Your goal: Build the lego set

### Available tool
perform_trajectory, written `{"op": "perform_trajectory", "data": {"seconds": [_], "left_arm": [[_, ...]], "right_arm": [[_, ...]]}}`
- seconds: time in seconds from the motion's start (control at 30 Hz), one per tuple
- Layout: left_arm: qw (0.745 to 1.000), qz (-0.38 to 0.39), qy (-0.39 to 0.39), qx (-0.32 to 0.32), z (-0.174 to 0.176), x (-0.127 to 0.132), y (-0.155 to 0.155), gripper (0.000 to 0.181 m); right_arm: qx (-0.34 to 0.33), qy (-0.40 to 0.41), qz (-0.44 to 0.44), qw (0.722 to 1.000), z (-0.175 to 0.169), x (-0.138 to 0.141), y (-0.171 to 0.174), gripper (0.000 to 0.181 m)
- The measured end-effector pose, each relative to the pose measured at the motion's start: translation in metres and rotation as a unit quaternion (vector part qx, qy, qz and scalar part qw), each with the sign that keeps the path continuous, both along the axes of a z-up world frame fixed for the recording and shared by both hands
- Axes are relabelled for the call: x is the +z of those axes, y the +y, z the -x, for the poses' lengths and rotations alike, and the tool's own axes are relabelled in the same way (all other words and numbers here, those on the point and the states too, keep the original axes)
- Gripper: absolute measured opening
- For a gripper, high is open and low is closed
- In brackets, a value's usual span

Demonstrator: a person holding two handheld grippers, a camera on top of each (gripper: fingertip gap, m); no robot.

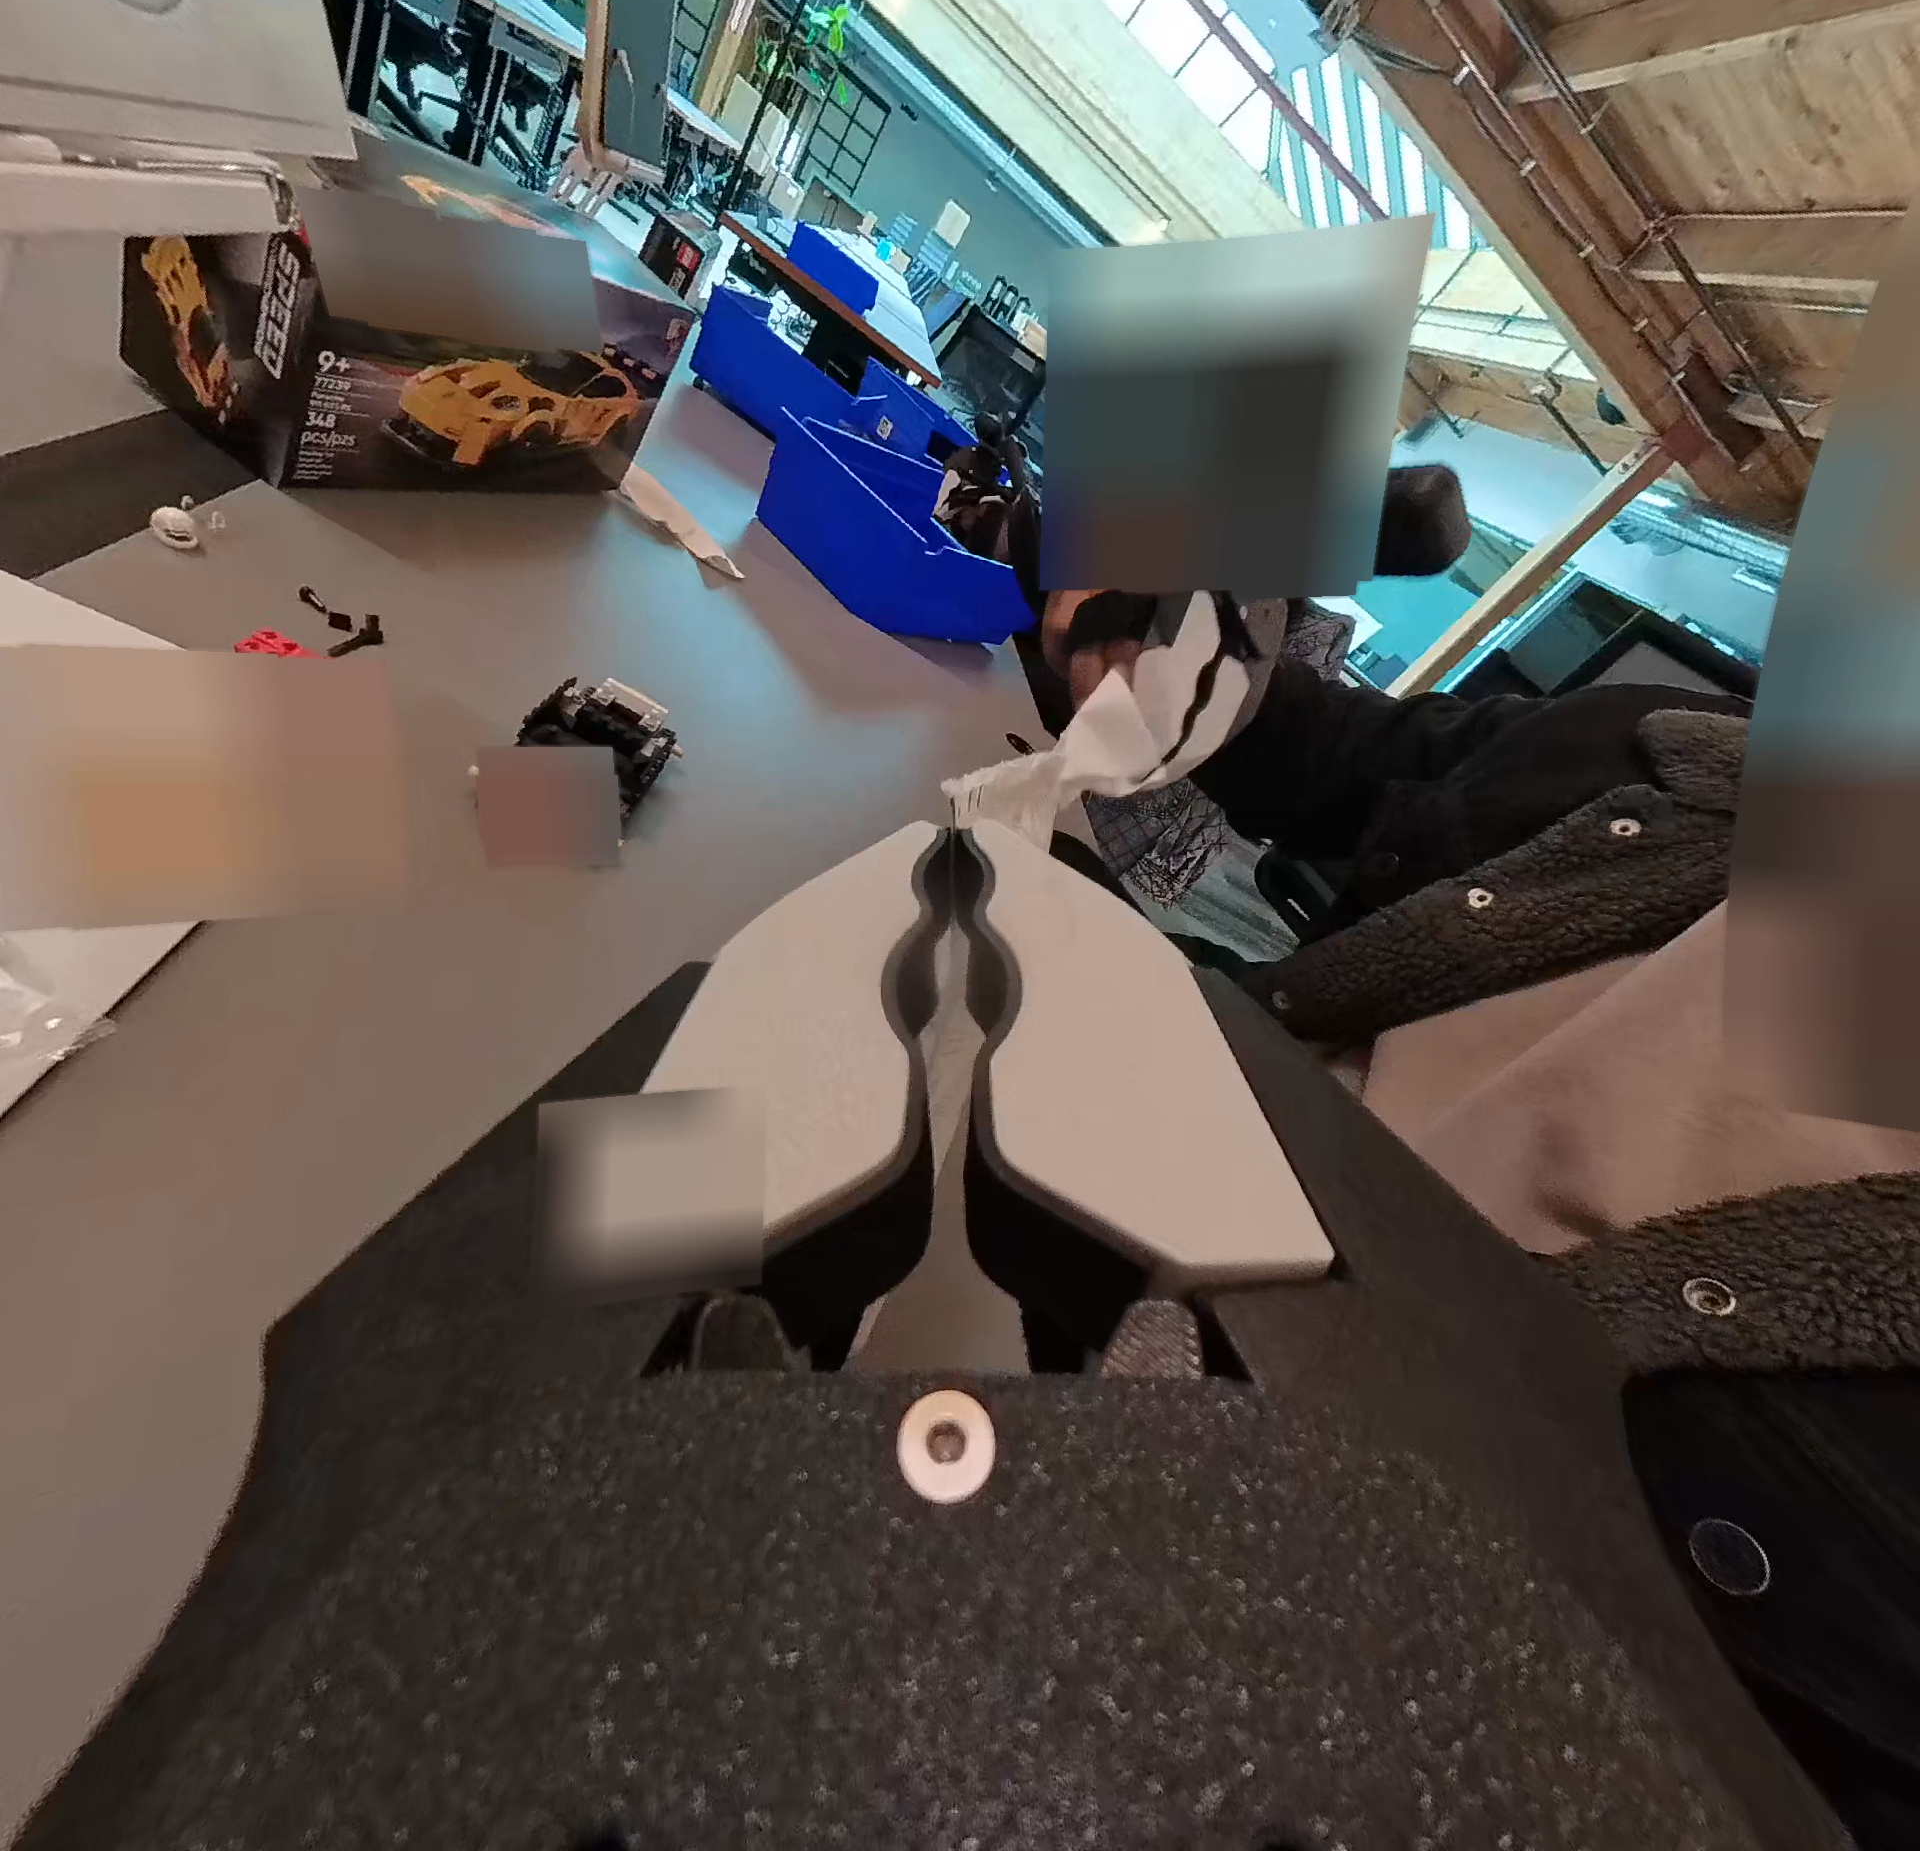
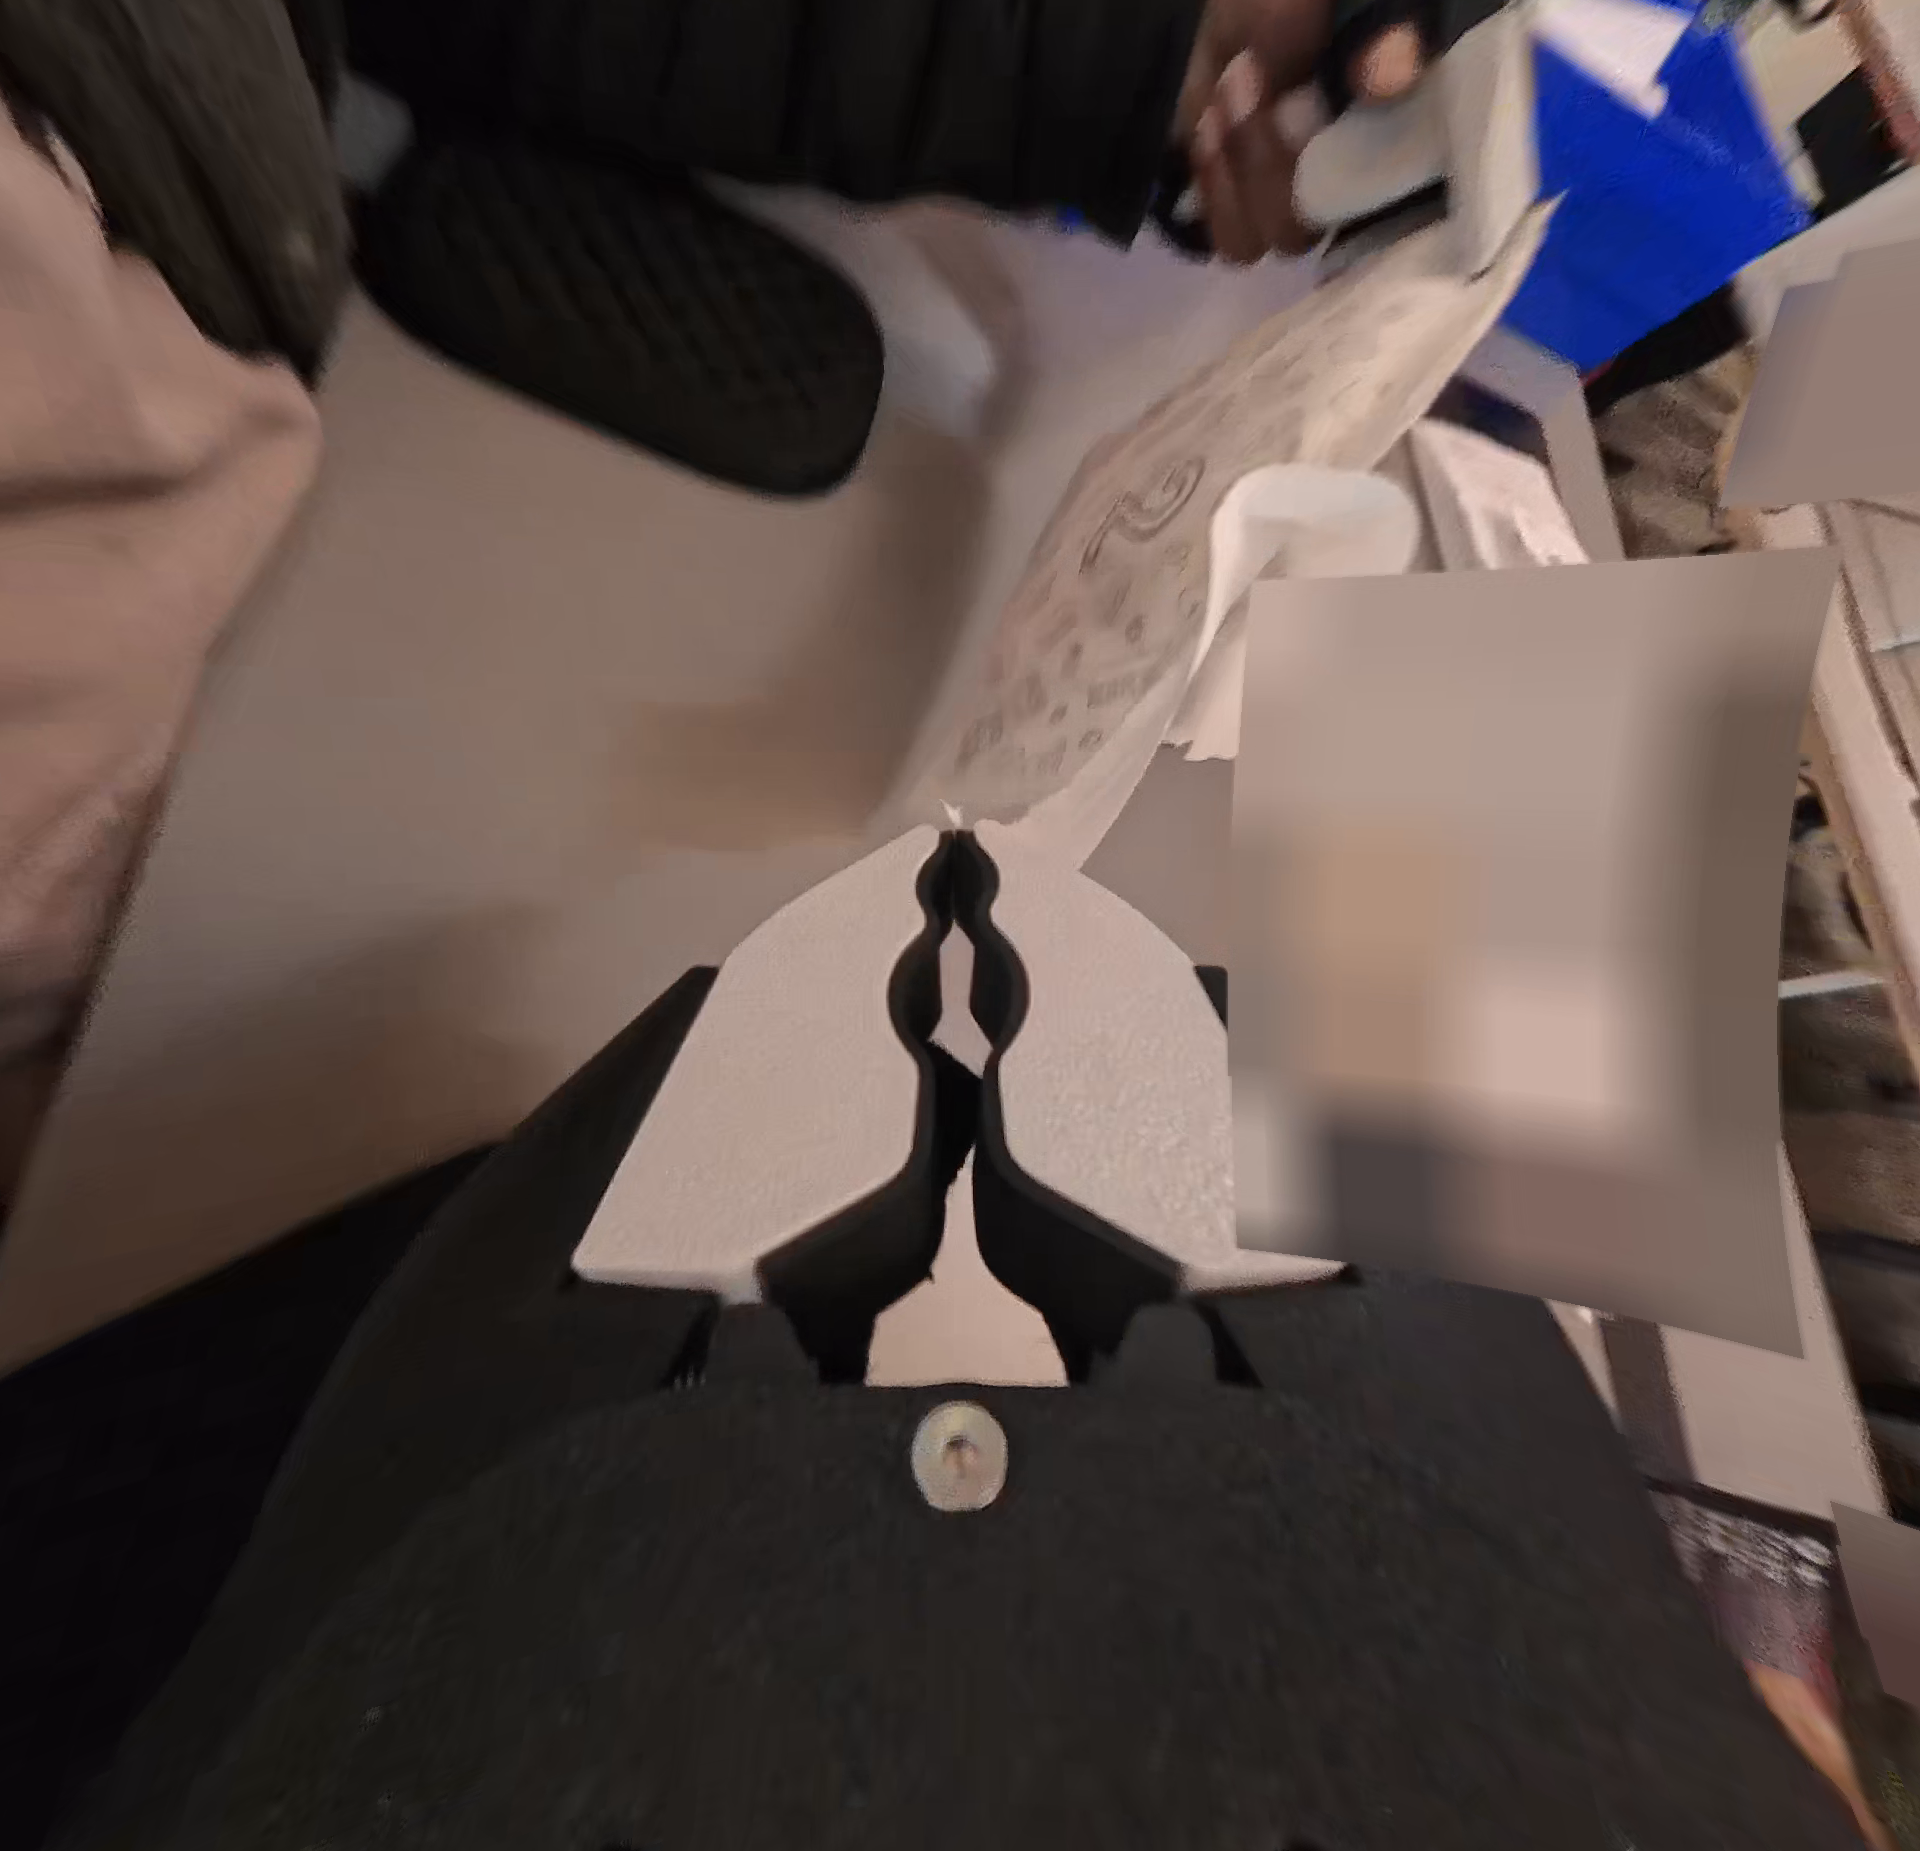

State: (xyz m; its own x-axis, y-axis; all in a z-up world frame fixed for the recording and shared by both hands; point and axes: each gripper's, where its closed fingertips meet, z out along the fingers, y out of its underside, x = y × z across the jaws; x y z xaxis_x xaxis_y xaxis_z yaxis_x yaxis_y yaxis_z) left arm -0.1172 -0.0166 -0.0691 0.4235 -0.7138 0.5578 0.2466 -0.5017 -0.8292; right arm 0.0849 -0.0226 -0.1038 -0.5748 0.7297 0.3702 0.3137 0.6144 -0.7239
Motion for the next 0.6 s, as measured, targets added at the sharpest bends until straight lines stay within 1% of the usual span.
{"op": "perform_trajectory", "data": {"seconds": [0.07, 0.13, 0.17, 0.23, 0.43, 0.53, 0.6], "left_arm": [[1.0, 0.004, 0.001, -0.003, 0.0, -0.004, 0.001, 0.0], [1.0, 0.005, 0.005, -0.01, -0.003, -0.007, 0.0, 0.0], [1.0, 0.006, 0.007, -0.011, -0.004, -0.008, 0.0, 0.0], [1.0, 0.008, 0.003, -0.007, -0.001, -0.01, 0.001, 0.0], [1.0, 0.022, 0.003, 0.008, 0.016, -0.022, 0.001, 0.0], [0.999, 0.033, -0.004, 0.027, 0.031, -0.03, 0.002, 0.0], [0.999, 0.039, -0.013, 0.032, 0.04, -0.033, 0.001, 0.0]], "right_arm": [[0.001, 0.037, 0.081, 0.996, -0.001, 0.027, -0.002, 0.0], [0.001, 0.069, 0.133, 0.989, -0.004, 0.048, 0.0, 0.0], [0.004, 0.074, 0.152, 0.986, -0.006, 0.055, 0.001, 0.0], [0.007, 0.084, 0.182, 0.98, -0.012, 0.064, 0.004, 0.0], [0.005, 0.108, 0.252, 0.962, -0.039, 0.077, 0.019, 0.0], [0.001, 0.128, 0.272, 0.954, -0.058, 0.087, 0.027, 0.0], [-0.016, 0.136, 0.273, 0.952, -0.071, 0.088, 0.036, 0.0]]}}
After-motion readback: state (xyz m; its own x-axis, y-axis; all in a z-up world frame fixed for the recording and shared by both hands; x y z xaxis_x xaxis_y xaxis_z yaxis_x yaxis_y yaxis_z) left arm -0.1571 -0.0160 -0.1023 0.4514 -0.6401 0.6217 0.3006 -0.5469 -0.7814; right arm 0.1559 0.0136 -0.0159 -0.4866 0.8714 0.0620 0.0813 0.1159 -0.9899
